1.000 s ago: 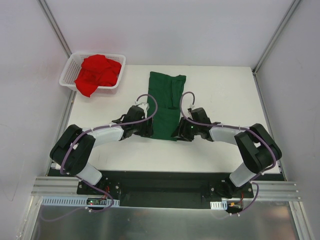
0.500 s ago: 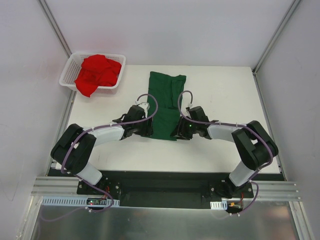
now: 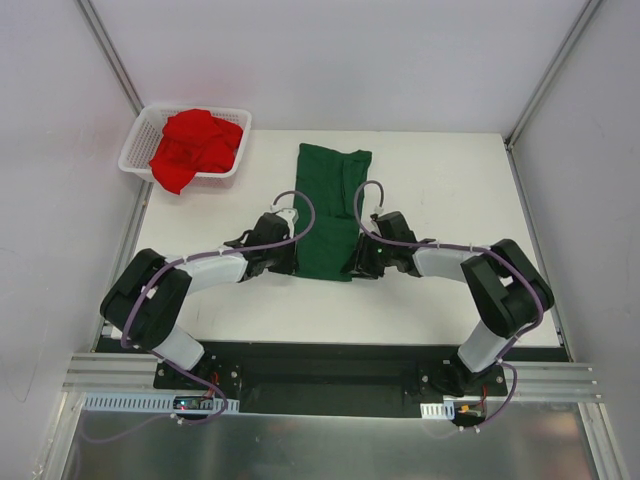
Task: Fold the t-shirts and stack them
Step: Grab one side of the 2/3 rectangular tshirt with both arms
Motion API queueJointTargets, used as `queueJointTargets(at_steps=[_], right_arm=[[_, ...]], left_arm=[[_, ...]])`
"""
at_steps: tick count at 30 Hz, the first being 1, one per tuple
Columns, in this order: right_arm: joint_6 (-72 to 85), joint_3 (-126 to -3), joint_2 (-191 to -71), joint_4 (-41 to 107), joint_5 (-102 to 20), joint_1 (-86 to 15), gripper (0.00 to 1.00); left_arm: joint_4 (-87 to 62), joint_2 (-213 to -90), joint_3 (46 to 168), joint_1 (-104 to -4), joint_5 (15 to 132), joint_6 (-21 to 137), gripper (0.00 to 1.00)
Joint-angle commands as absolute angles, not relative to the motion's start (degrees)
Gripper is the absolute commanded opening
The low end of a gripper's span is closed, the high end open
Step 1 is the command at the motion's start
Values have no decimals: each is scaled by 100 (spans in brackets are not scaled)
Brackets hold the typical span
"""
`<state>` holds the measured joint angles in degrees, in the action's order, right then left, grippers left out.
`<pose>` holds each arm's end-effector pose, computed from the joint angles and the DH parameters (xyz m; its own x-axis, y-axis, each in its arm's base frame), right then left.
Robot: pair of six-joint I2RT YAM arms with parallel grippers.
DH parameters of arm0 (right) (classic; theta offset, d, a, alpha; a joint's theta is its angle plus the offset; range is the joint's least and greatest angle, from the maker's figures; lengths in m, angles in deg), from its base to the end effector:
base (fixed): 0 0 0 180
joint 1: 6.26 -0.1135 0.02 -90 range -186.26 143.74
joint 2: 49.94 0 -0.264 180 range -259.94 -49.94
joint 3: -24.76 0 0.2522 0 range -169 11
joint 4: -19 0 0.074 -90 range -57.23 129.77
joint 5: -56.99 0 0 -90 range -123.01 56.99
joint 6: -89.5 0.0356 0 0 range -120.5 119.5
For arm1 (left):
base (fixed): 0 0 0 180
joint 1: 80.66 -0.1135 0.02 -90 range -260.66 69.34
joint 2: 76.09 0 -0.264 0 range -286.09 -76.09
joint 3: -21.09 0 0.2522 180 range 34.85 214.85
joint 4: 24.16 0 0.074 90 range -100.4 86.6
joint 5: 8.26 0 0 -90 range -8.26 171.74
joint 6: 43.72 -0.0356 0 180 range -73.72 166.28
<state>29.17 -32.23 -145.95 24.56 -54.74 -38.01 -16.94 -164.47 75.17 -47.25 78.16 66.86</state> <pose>0.2650 0.1795 0.1421 -0.8716 0.0014 -0.4903 -0.3241 0.7486 0.5784 0.2516 -0.1686 0.1627 -0.7249 0.0579 -0.6864 0.3565 0.8842 -0.3019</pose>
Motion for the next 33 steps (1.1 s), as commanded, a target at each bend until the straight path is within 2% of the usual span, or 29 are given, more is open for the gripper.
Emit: queueJointTargets(at_steps=[1, 2, 4, 7, 8, 19, 33], right_arm=[[2718, -3260, -14803, 2837, -5199, -3834, 32], [2727, -3260, -14820, 2837, -5217, -3826, 28], [2709, -3268, -14829, 2828, -5217, -3826, 21], [2701, -3269, -14847, 2828, -5252, -3826, 3], [2709, -3260, -14847, 2828, -5252, -3826, 1], [2762, -2891, -14119, 3109, -5261, -3834, 1], [2824, -2407, -12457, 4445, -4769, -4256, 1]], left_arm=[[-1084, -16381, 7318, -4682, 7734, 6746, 6], [-1075, -16380, 7309, -4682, 7743, 6764, 0], [-1066, -16380, 7291, -4682, 7752, 6790, 0], [-1066, -16363, 7282, -4691, 7699, 6790, 0], [-1066, -16346, 7282, -4682, 7690, 6790, 0], [-856, -16073, 7186, -4603, 7514, 6886, 0], [32, -14729, 6764, -3786, 7646, 7800, 0]])
